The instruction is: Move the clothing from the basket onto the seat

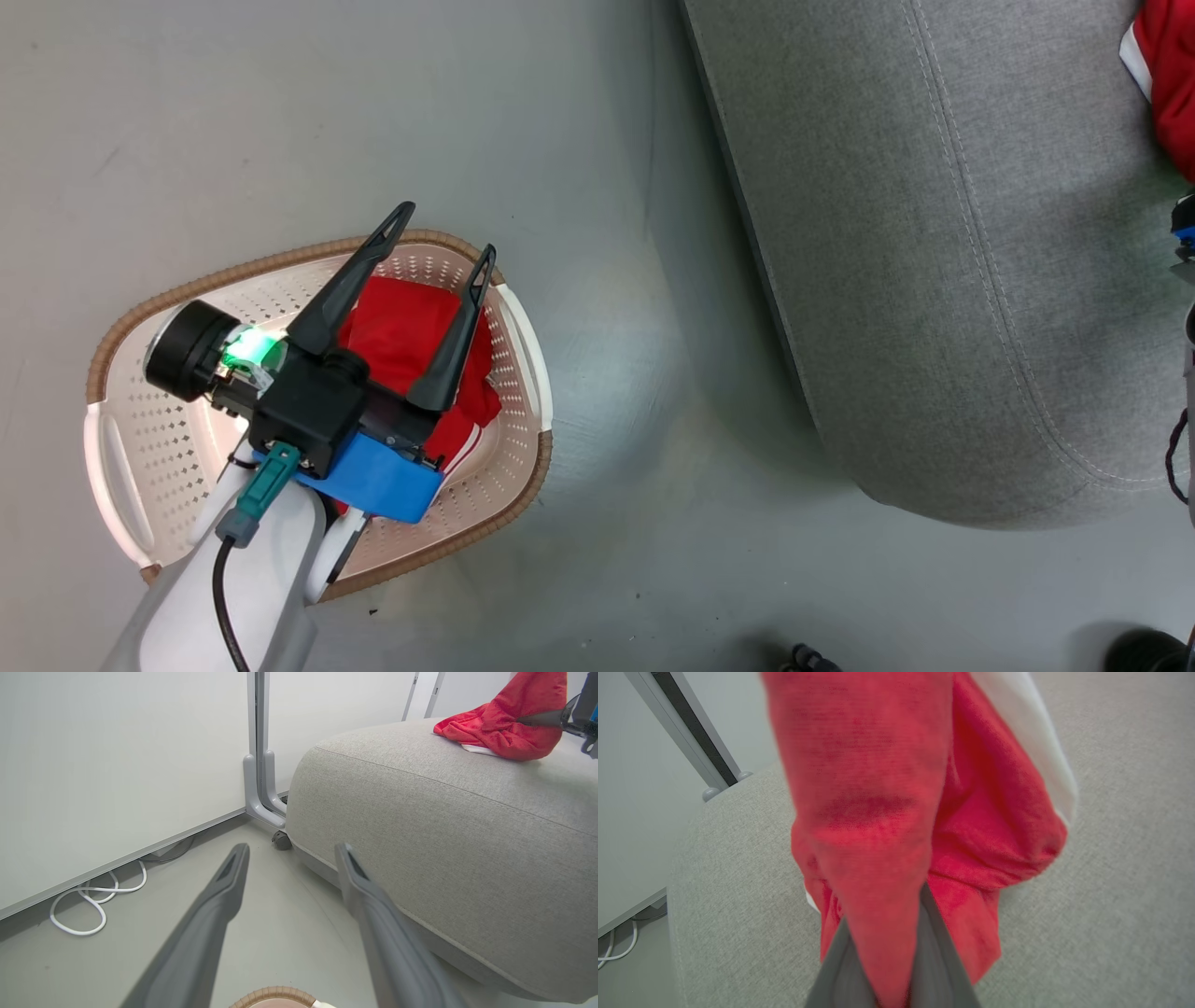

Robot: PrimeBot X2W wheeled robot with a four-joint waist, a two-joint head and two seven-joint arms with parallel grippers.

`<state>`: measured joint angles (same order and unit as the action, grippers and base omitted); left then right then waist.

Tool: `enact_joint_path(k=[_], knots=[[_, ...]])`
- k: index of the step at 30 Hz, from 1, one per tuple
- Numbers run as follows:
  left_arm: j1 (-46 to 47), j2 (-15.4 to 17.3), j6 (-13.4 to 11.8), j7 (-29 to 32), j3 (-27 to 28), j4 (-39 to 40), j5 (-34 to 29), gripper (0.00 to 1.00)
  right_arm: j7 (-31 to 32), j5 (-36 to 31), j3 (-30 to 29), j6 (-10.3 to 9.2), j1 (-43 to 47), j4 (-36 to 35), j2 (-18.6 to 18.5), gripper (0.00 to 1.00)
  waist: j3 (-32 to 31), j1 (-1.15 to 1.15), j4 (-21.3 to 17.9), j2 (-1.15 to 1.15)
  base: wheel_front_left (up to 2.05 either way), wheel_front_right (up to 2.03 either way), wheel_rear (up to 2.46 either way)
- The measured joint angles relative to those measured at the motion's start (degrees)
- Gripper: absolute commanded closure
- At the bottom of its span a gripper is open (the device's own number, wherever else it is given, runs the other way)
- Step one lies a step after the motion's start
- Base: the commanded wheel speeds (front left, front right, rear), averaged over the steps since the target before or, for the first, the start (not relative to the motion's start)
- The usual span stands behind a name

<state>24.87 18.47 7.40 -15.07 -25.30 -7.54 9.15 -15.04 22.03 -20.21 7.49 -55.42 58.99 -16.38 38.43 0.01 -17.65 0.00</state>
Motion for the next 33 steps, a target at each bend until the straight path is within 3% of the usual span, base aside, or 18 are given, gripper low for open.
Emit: enact_joint_path(k=[5,6,7,8,9,22,33], knots=[[0.0,0.6,0.0,0.0,0.1,0.2,0.0,0.00,0.0,-2.8,-2.3,0.00,0.0,-0.2,1.5,1.00,0.0,0.00,-0.3,0.00,0.00,0.00,0.00],[0.0,0.6,0.0,0.0,0.1,0.1,0.0,0.00,0.0,-3.2,-2.5,0.00,0.0,-0.5,1.7,0.79,-0.1,0.00,-0.4,0.00,0.00,0.00,0.00],[0.0,0.6,0.0,0.0,0.1,0.1,-0.1,0.00,0.0,-3.7,-2.7,0.00,-0.1,-0.8,1.8,0.68,-0.1,0.00,-0.5,0.00,0.00,0.00,0.00],[0.0,0.6,0.0,0.0,0.1,0.1,-0.1,0.00,0.0,-4.2,-2.9,0.00,-0.1,-1.1,1.8,0.04,-0.1,0.00,-0.6,0.00,0.00,0.00,0.00],[0.0,0.6,0.0,0.0,0.1,0.0,-0.1,0.00,0.0,-4.9,-3.1,0.00,-0.1,-1.3,1.8,0.00,-0.2,0.00,-0.7,0.00,0.00,0.00,0.00],[0.0,-1.1,0.0,0.0,0.1,-0.8,0.5,0.00,0.0,-8.4,-2.7,0.00,1.8,-3.3,2.7,0.00,-2.5,-0.01,-0.6,0.00,0.00,0.00,0.00],[-3.1,-5.3,0.0,0.0,1.3,-2.2,2.3,0.00,0.0,-11.6,-0.2,0.00,9.6,-4.6,2.1,0.00,-10.2,-0.02,0.8,0.00,0.00,0.00,0.00]])
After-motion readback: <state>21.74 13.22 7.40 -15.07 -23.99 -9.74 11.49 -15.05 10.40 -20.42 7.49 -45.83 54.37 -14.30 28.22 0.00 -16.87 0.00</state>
